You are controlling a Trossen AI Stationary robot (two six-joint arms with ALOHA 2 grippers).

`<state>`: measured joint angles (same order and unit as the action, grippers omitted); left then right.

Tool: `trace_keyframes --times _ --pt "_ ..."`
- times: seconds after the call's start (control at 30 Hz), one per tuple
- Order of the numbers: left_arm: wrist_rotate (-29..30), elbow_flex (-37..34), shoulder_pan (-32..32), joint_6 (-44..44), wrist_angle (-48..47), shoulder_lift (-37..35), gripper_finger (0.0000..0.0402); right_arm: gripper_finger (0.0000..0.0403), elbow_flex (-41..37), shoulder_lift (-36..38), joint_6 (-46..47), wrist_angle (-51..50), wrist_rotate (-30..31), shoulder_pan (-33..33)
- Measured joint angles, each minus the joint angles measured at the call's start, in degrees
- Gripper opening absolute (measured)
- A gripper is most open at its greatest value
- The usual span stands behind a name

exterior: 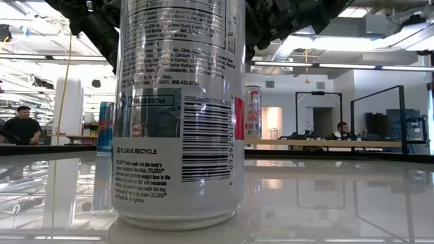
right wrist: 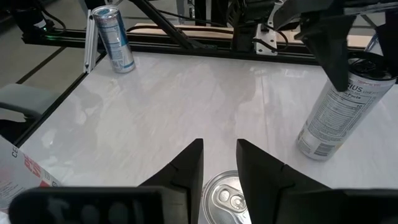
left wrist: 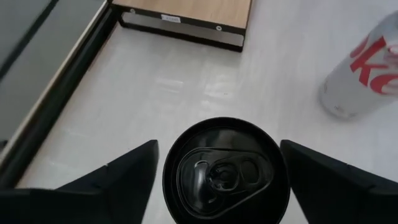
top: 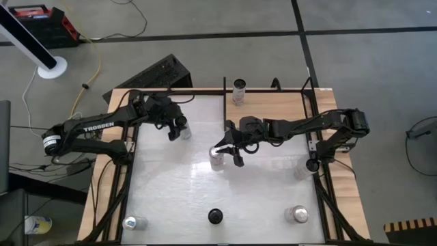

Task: Place canned beverage on shelf
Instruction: Put the top white and yellow soda can on the shelf

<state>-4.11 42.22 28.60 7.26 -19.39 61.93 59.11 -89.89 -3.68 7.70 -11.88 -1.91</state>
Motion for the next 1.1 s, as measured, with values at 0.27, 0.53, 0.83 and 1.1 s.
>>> trace_keyframes --times 0.27,0.53,0.83,1.1 --pt "4.85 0.04 -0.46 -12.73 0.04 0.00 0.0240 0.0120 0.00 0.00 -0.70 0.02 0.01 -0.07" --pt "12.19 0.09 -1.48 -24.54 -0.68 -0.02 0.0249 0.0120 -0.01 0.00 -0.80 0.02 0.02 -0.07" --pt "23.11 7.23 -6.78 -27.76 -12.25 0.08 0.0252 0.0120 -0.02 0.00 -0.90 0.02 0.22 -0.13" --pt "33.19 8.03 -14.78 -35.22 -13.21 0.63 0.0253 0.0120 -0.02 0.00 -0.94 0.00 0.33 -0.13"
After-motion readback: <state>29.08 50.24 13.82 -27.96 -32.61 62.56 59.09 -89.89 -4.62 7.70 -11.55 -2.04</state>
